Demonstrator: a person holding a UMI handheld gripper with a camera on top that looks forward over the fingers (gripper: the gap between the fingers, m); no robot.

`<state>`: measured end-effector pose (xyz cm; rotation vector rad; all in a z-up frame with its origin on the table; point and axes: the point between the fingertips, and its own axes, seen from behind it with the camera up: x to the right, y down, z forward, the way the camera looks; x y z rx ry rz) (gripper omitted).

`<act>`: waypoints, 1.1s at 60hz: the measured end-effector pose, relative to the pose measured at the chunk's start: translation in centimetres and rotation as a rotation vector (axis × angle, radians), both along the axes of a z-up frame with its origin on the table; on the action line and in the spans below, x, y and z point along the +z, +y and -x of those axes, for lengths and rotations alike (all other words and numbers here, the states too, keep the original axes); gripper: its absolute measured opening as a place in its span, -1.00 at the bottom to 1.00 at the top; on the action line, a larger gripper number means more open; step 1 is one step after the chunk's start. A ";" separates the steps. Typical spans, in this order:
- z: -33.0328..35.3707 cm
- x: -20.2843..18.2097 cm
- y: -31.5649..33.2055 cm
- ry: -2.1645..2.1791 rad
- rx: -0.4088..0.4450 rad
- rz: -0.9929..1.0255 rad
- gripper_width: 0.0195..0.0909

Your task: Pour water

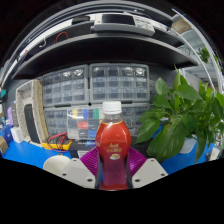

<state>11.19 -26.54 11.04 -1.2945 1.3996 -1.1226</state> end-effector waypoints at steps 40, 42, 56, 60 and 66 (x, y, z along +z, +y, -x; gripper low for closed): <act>12.4 4.8 5.1 0.195 -0.064 -0.032 0.73; 12.8 5.9 5.8 0.190 -0.067 -0.038 0.73; 14.7 11.0 10.4 0.164 -0.041 -0.024 0.72; 15.2 11.3 11.2 0.170 -0.035 -0.004 0.72; 16.0 11.3 11.9 0.188 -0.039 0.024 0.73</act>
